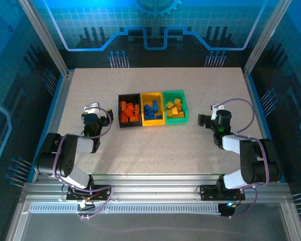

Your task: Sort the legos into containers by color

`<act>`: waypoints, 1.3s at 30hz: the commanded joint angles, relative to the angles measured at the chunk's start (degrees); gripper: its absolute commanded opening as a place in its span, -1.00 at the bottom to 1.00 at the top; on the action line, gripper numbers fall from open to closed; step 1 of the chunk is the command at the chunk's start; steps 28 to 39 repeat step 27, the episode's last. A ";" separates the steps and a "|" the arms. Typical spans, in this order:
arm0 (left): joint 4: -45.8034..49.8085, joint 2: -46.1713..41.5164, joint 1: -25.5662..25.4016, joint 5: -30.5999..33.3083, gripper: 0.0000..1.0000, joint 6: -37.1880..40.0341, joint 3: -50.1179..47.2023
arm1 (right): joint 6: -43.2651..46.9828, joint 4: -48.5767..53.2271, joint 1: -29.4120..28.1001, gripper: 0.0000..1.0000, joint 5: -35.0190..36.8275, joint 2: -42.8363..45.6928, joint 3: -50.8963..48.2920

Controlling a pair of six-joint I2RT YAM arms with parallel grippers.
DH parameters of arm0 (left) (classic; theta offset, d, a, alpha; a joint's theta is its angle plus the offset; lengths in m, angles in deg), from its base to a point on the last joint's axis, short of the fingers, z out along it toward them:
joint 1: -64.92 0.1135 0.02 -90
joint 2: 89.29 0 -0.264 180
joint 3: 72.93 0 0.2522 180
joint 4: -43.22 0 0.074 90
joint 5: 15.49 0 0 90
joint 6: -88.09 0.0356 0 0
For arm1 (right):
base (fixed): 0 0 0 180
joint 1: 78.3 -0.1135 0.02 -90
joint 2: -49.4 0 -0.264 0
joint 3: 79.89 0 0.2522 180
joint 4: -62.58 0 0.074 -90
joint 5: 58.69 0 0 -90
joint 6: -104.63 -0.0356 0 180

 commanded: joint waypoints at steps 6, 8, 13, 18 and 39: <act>-1.92 0.57 0.46 -1.40 0.98 0.98 -0.38 | 4.47 -11.72 -1.19 1.00 -5.15 -2.10 -1.57; -1.96 0.57 0.47 -1.40 0.98 1.01 -0.38 | 4.50 -11.93 -1.29 1.00 -4.94 -2.12 -1.65; -1.92 0.57 0.46 -1.42 0.98 0.99 -0.39 | 4.61 -12.29 -1.39 1.00 -4.84 -2.31 -1.79; -1.94 0.57 0.48 -1.41 0.98 1.01 -0.38 | 4.57 -12.02 -1.38 1.00 -4.79 -2.21 -1.66; -1.90 0.63 0.43 -1.40 0.98 0.98 -0.34 | 4.55 -12.04 -1.39 1.00 -4.79 -2.23 -1.67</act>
